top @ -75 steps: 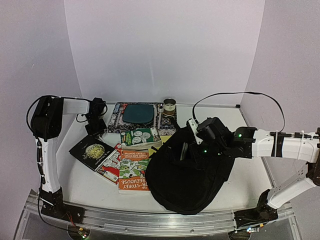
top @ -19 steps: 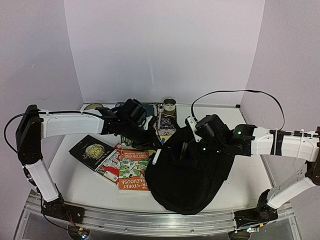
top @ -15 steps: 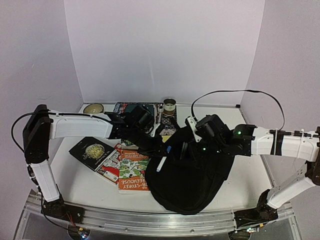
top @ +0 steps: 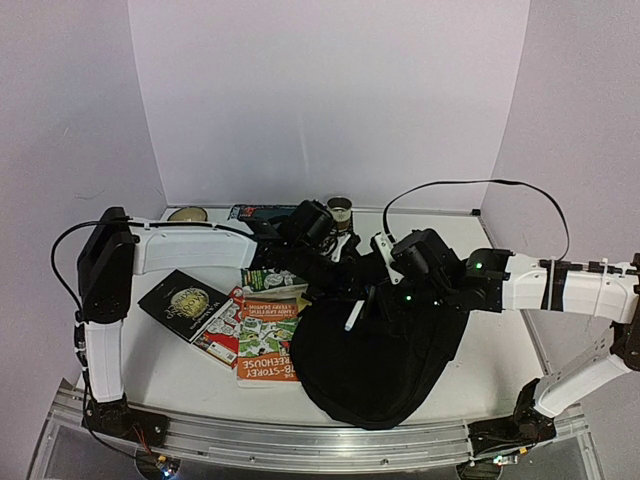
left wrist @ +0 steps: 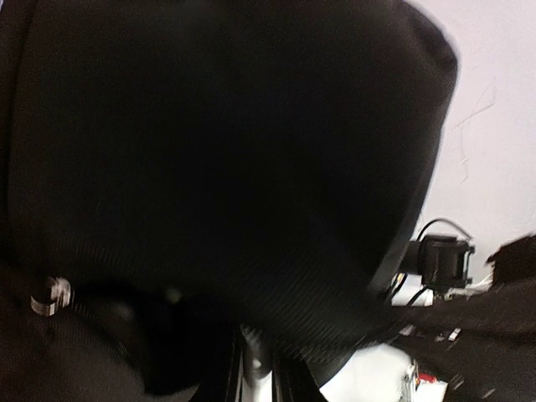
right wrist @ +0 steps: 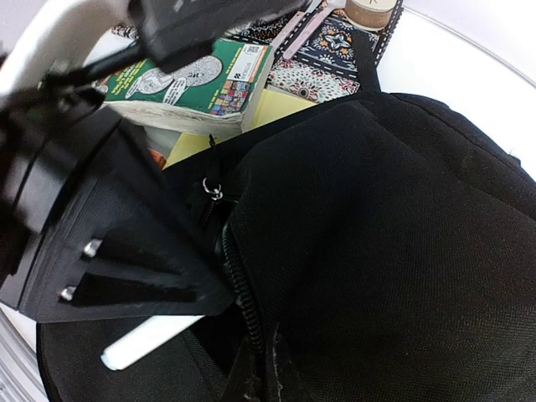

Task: Pack the student bag
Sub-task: Place the pen in the lower front pocket of the bag.

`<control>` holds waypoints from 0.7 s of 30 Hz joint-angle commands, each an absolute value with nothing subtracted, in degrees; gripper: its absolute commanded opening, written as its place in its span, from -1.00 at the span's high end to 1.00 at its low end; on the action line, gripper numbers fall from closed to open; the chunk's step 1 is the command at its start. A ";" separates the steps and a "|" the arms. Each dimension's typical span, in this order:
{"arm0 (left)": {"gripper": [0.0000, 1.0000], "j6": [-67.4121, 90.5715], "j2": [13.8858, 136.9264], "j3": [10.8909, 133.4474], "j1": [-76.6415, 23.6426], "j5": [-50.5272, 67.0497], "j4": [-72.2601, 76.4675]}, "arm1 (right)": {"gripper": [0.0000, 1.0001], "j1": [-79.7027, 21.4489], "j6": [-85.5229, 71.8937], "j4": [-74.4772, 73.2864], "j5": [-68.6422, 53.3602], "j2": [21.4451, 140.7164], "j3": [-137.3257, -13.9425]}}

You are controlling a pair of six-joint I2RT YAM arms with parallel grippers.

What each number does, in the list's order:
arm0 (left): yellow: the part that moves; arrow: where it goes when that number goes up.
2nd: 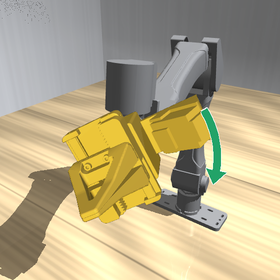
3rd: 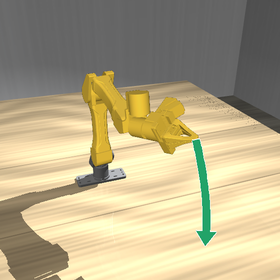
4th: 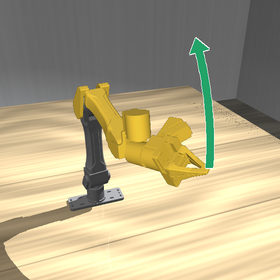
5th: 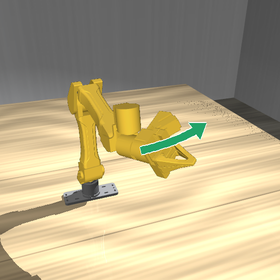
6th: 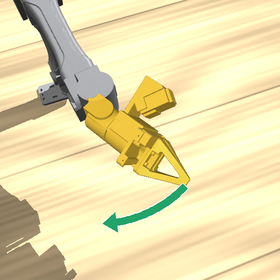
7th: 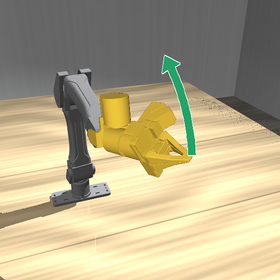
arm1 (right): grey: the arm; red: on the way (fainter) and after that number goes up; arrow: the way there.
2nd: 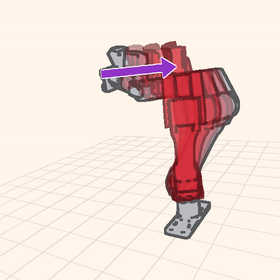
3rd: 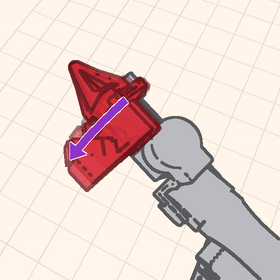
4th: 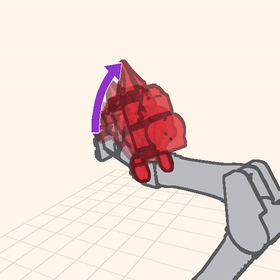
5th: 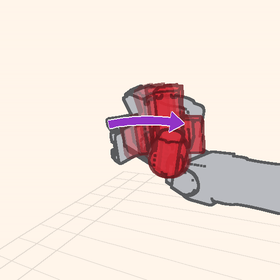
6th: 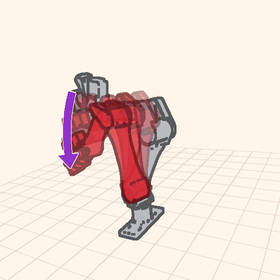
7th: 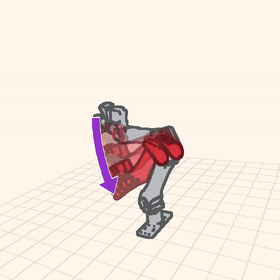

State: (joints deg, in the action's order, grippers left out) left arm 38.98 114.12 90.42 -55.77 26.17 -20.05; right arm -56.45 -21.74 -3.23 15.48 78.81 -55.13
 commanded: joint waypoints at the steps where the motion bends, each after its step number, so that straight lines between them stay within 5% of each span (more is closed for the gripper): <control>1: 1.00 40.78 117.48 96.16 -55.61 23.42 -17.22 | 1.00 -57.00 -22.92 -1.20 13.47 78.11 -57.16; 21: 1.00 55.32 117.73 90.12 -55.72 9.19 4.25 | 1.00 -57.04 -24.92 2.03 7.24 78.33 -56.26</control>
State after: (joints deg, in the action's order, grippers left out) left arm 51.65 120.27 91.46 -56.44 14.29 -6.50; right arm -56.12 -24.27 -1.19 12.12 78.81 -55.13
